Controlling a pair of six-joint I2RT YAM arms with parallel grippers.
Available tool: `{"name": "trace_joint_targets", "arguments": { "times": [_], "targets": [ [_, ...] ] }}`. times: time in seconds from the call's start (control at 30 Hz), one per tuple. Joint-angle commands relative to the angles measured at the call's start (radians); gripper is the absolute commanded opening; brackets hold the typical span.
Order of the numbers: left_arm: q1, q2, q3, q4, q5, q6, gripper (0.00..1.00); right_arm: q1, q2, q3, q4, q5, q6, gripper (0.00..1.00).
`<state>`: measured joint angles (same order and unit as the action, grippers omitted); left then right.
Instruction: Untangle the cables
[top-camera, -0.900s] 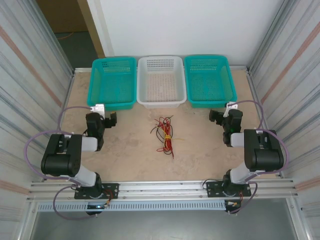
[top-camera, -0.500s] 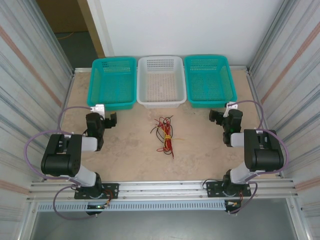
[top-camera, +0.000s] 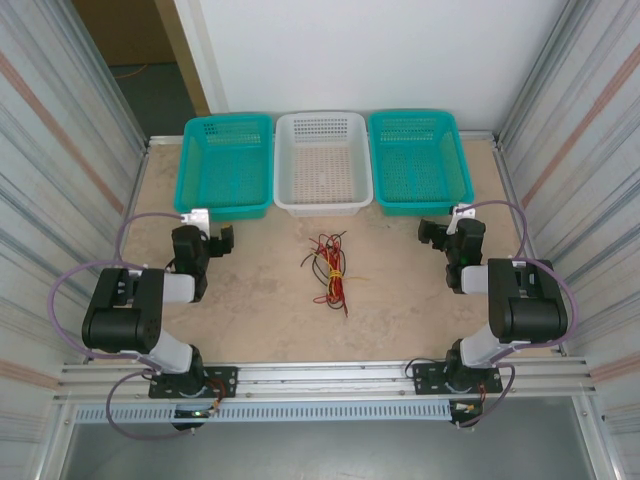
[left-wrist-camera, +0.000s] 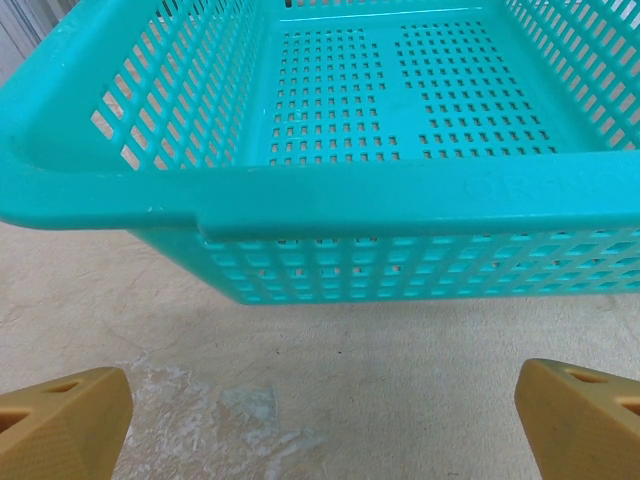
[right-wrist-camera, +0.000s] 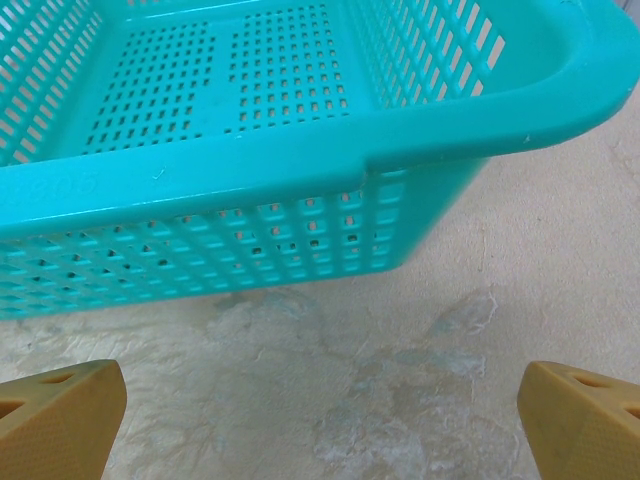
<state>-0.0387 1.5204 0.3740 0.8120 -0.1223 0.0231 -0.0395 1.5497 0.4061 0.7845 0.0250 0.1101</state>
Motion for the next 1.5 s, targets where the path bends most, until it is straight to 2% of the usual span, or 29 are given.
{"name": "trace_joint_targets", "arguments": {
  "times": [0.0,0.23,0.3,0.33,0.4,0.5,0.57,0.67,0.7,0.77,0.8,0.87,0.93,1.0,1.03,1.1,1.17,1.2,1.27,1.33,1.4,1.47],
  "targets": [
    [0.006,-0.012,0.02,0.007,0.013,0.006,0.99,-0.004,-0.008,0.005,0.013,-0.008,-0.019,0.99],
    [0.006,-0.013,0.02,0.006,0.012,0.006,0.99,-0.003,-0.01,0.002,0.015,-0.008,-0.019,0.99],
    [0.002,-0.033,0.031,-0.003,-0.037,0.002,0.99,0.009,-0.047,0.024,-0.044,0.07,-0.007,0.99],
    [-0.003,-0.067,0.049,-0.082,-0.043,0.002,0.99,0.017,-0.088,0.06,-0.151,0.118,0.004,0.99],
    [-0.067,-0.162,0.148,-0.364,-0.201,0.021,0.98,0.021,-0.17,0.131,-0.368,0.179,0.057,0.99],
    [-0.133,-0.227,0.269,-0.698,-0.359,-0.033,0.99,0.074,-0.342,0.117,-0.529,0.303,0.119,0.99],
    [-0.147,-0.272,0.345,-0.942,-0.369,-0.15,0.99,0.112,-0.488,0.088,-0.649,0.397,0.194,0.99],
    [-0.159,-0.328,0.452,-1.266,-0.362,-0.338,0.99,0.136,-0.678,0.137,-1.028,0.48,0.447,0.99],
    [-0.159,-0.345,0.493,-1.364,-0.324,-0.391,0.99,0.139,-0.721,0.189,-1.187,0.463,0.548,0.99],
    [-0.169,-0.373,0.554,-1.519,-0.228,-0.46,0.99,0.152,-0.782,0.252,-1.392,0.377,0.704,0.99],
    [-0.179,-0.385,0.575,-1.573,-0.183,-0.495,0.99,0.156,-0.81,0.261,-1.446,0.329,0.758,0.99],
    [-0.225,-0.421,0.601,-1.645,-0.09,-0.551,0.95,0.156,-0.879,0.236,-1.554,0.255,0.992,0.99],
    [-0.301,-0.449,0.626,-1.682,-0.056,-0.606,0.93,0.165,-0.914,0.165,-1.394,0.063,0.916,0.99],
    [-0.393,-0.466,0.655,-1.69,-0.042,-0.637,0.93,0.253,-0.788,0.251,-1.527,0.113,0.95,0.99],
    [-0.44,-0.464,0.675,-1.694,-0.037,-0.647,0.93,0.333,-0.696,0.329,-1.592,0.155,0.923,0.99],
    [-0.508,-0.445,0.709,-1.697,-0.028,-0.658,0.91,0.541,-0.54,0.471,-1.718,0.303,0.91,0.99],
    [-0.554,-0.425,0.734,-1.693,-0.003,-0.666,0.91,0.743,-0.412,0.589,-1.737,0.379,0.854,0.99],
    [-0.562,-0.418,0.74,-1.686,0.011,-0.671,0.9,0.806,-0.372,0.615,-1.705,0.371,0.821,0.99],
    [-0.564,-0.416,0.736,-1.653,0.053,-0.687,0.89,0.874,-0.309,0.625,-1.549,0.226,0.75,0.99],
    [-0.564,-0.42,0.726,-1.622,0.079,-0.704,0.89,0.879,-0.25,0.611,-1.387,0.051,0.718,0.99],
    [-0.564,-0.42,0.716,-1.595,0.118,-0.715,0.89,0.882,-0.161,0.637,-1.352,-0.003,0.716,0.99],
    [-0.562,-0.413,0.712,-1.587,0.149,-0.726,0.89,0.886,-0.064,0.683,-1.372,-0.028,0.717,0.95]
  ]
}}
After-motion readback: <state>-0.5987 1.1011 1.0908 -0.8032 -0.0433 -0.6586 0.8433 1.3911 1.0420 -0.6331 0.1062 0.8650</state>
